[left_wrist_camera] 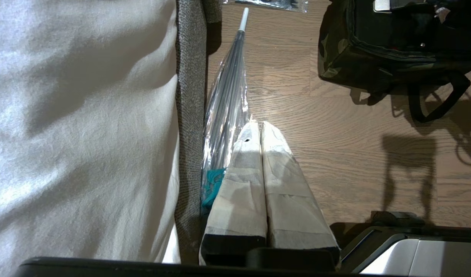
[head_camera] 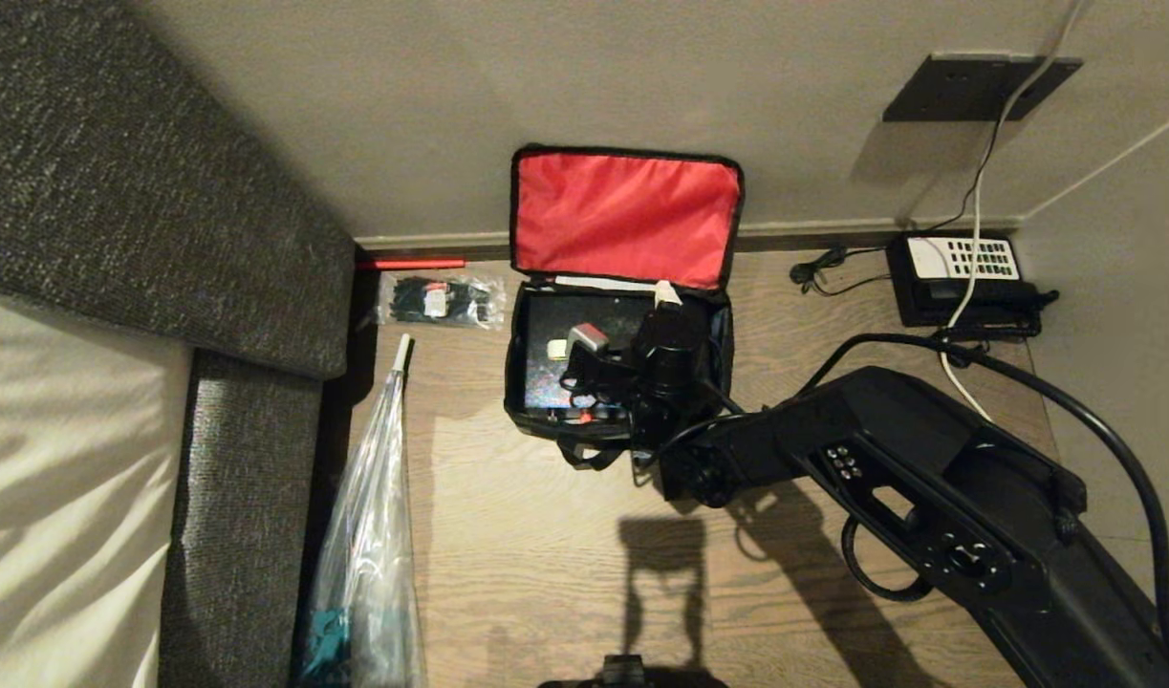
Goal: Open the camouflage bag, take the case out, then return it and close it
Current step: Grip the handle
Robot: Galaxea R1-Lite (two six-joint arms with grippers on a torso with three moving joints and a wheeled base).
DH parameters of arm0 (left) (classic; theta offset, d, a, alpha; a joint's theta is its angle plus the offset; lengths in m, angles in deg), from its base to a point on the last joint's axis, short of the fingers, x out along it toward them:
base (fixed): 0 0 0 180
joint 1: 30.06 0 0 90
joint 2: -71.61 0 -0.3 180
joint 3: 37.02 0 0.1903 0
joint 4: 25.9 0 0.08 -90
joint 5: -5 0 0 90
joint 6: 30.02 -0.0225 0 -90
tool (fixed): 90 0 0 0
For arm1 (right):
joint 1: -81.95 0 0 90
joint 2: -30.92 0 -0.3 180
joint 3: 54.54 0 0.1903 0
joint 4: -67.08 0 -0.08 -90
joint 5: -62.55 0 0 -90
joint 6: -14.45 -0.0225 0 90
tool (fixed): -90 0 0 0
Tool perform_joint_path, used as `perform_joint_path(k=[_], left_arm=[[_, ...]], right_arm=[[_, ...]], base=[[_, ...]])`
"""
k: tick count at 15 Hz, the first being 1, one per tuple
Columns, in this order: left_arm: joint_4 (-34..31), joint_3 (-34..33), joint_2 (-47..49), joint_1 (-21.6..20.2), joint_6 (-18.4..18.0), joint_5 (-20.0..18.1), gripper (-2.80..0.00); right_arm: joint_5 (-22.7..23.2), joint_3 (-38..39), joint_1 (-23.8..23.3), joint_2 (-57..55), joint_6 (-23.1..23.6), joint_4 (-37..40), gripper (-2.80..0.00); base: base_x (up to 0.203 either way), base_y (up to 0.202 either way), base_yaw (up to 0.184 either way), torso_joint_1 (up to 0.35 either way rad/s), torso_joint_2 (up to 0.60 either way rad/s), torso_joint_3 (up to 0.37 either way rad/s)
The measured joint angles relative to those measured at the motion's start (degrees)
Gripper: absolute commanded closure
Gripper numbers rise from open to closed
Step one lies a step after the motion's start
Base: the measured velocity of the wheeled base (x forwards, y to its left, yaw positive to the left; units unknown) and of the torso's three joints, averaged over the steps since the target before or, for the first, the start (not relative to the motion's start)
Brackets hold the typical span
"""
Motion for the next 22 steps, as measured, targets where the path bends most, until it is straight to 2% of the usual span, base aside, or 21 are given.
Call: perform_joint_path(k=[3,6,13,16,22], left_arm=[[0.02,0.0,0.0,0.0,-0.02,-0.02,0.0],[0.0,0.0,0.0,0.0,-0.02,0.0,0.0],[0.0,0.0,0.0,0.0,-0.02,0.0,0.0],[0.02,0.0,0.0,-0.05,0.0,0.0,0.0],[-0.27,0.02,0.0,0.05,-0.06,-0.02,0.0]], right_arm=[[0.44,3.36,-0.13,0.56,0.11,-1.16,-2.8],[0.2,11.03,0.62,3.75,-1.15,-1.32,-2.8],[-3.56,26.95,7.31,16.63,-6.28,-0.55,-2.8],[-3.83,29.77,8.4,21.25,-6.74,-0.55,-2.8],[-3.85,30.51,8.52,23.56,-6.74,-0.82,-2.8]], base=[[0.0,0.0,0.0,0.0,0.0,0.0],[0.0,0.0,0.0,0.0,0.0,0.0],[0.0,0.0,0.0,0.0,0.0,0.0],[0.0,0.0,0.0,0.0,0.0,0.0],[0.0,0.0,0.0,0.0,0.0,0.0]])
